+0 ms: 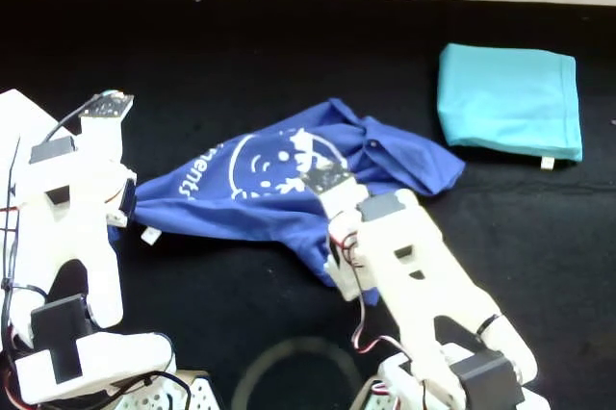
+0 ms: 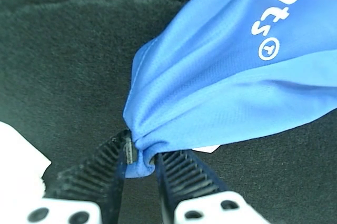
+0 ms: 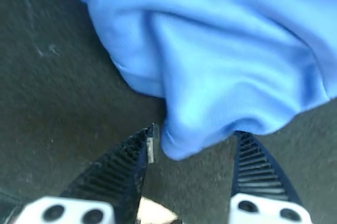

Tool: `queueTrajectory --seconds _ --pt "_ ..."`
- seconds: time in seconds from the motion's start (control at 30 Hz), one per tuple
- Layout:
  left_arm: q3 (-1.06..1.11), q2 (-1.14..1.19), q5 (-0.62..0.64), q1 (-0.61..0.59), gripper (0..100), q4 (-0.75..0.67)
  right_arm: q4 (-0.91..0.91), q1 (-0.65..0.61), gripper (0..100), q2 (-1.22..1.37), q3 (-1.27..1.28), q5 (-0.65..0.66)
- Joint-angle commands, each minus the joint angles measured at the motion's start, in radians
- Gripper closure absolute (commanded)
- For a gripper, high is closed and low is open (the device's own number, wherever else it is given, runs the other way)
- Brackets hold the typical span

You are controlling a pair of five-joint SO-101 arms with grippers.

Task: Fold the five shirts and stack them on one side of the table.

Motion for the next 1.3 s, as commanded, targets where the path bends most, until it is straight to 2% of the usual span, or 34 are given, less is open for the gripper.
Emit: queueTrajectory --seconds 0.0,0.23,0.43,0.5,0.67,0.9,1.07,1.27 --pt "-0.028 -0.007 0.0 0.015 99 0.006 -0.077 -0.01 77.9 0.004 0.044 -0.011" --pt "-0.027 -0.013 0.0 0.015 99 0.008 -0.205 -0.008 81.7 0.004 0.15 -0.005" --pt "-0.027 -0.016 0.002 0.015 99 0.009 -0.232 0.015 98.1 -0.005 0.159 -0.009" --pt "-0.03 -0.016 0.002 0.015 99 0.031 -0.225 0.064 98.9 -0.008 0.139 -0.006" --pt "-0.028 -0.016 0.0 0.019 99 0.049 -0.076 0.239 99.3 -0.008 -0.058 0.002" --pt "-0.038 -0.018 0.003 0.058 99 0.054 0.114 0.42 99.3 -0.007 -0.49 0.086" --pt "-0.15 -0.018 0.006 0.143 99 0.21 0.127 0.472 99.3 -0.007 -0.704 0.104" --pt "-0.532 -0.018 0.006 0.202 99 0.509 0.142 0.496 99.3 -0.007 -0.92 0.1"
